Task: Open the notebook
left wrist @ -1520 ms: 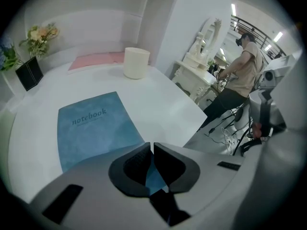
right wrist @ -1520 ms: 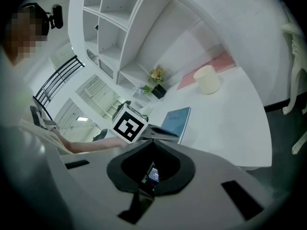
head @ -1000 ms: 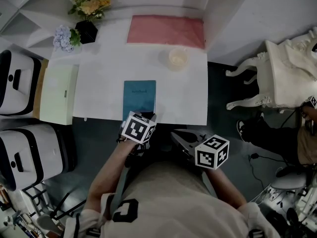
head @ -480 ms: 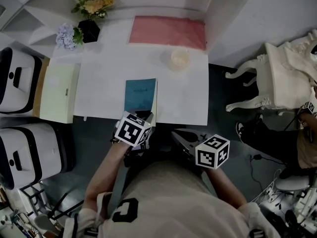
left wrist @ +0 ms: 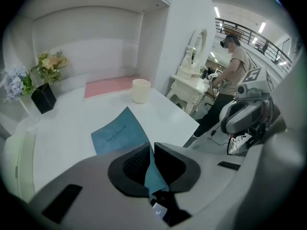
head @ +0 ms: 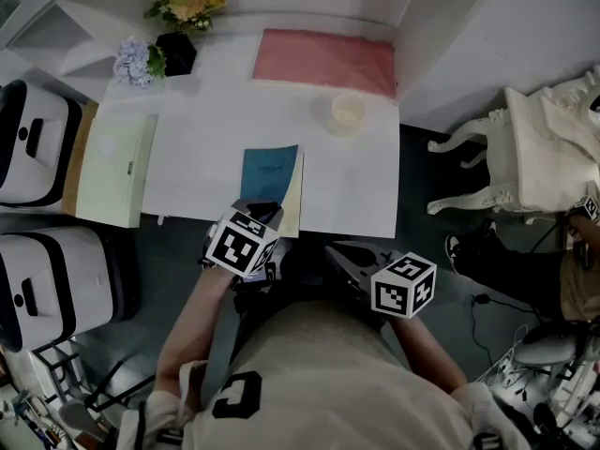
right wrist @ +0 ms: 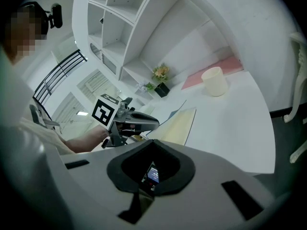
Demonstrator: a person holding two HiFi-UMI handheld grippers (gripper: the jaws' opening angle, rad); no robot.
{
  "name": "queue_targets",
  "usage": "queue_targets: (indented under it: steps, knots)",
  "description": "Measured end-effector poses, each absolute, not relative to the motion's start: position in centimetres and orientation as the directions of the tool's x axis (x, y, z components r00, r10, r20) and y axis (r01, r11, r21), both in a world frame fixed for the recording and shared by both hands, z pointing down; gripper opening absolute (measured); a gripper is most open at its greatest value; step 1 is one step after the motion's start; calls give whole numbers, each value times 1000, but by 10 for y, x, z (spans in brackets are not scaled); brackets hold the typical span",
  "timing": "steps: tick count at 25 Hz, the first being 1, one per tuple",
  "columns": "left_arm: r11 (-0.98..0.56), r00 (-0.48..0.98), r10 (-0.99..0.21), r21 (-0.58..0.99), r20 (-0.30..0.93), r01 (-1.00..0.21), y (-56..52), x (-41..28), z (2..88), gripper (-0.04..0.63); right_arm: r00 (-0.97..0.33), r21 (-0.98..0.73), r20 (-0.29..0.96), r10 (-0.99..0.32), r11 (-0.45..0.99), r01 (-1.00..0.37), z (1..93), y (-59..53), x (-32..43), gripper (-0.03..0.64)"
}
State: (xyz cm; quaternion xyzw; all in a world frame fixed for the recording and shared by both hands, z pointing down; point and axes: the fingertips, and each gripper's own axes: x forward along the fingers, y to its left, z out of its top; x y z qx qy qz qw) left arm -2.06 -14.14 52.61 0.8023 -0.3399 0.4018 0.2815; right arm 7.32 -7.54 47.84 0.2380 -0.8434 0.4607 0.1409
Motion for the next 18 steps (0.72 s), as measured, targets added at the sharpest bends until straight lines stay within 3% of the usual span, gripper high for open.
queue_targets:
  steps: [7,18]
  knots:
    - [-602,437,-346,161,830,-782,-144,-41,513,64,-847,-709,460,-265,465,-530,478,-78,69,14]
    - [-635,381,-347,83,857,-768,-144,-67,508,181,-849,-705,463,-255,474,-527,479,-78,62,13]
